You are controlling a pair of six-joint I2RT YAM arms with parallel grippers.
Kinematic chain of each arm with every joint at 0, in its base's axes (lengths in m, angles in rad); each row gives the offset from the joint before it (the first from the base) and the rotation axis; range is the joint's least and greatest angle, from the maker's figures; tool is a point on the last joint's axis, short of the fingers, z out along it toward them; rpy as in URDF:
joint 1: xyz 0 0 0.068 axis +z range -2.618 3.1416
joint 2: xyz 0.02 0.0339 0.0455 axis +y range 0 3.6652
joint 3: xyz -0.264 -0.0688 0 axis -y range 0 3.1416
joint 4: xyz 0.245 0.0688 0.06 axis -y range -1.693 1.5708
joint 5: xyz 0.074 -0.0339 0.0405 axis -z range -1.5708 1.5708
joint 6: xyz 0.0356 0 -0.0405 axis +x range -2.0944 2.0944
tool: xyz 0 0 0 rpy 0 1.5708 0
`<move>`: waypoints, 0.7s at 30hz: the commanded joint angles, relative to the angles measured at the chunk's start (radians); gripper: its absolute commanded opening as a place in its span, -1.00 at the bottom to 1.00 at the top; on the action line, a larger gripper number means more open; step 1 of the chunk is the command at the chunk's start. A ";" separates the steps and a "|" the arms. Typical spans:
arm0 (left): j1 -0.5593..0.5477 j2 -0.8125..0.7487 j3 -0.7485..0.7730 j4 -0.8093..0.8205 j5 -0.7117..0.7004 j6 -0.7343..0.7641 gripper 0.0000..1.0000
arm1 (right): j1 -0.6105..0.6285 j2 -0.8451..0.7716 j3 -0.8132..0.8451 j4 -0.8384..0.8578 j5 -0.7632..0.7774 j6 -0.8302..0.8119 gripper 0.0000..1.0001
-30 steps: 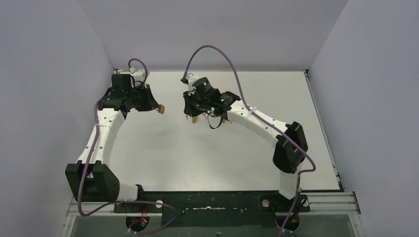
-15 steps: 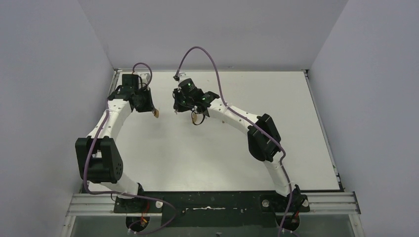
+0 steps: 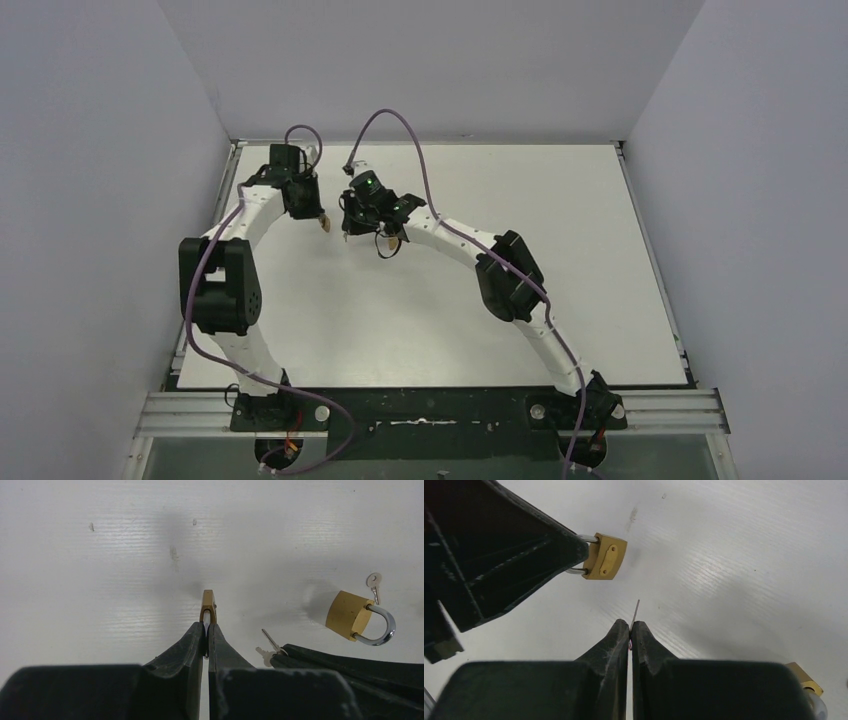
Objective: Lock with the key
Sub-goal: Place the lock at the center of the board.
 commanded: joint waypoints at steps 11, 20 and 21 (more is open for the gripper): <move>-0.025 0.040 0.089 0.003 0.005 -0.009 -1.00 | 0.008 0.054 0.085 0.072 -0.002 0.035 -1.00; -0.049 0.063 0.088 -0.036 -0.021 -0.002 -1.00 | 0.005 0.073 0.086 0.071 0.010 0.052 -1.00; -0.051 0.066 0.088 -0.038 -0.022 -0.003 -1.00 | 0.004 0.074 0.084 0.072 0.010 0.055 -1.00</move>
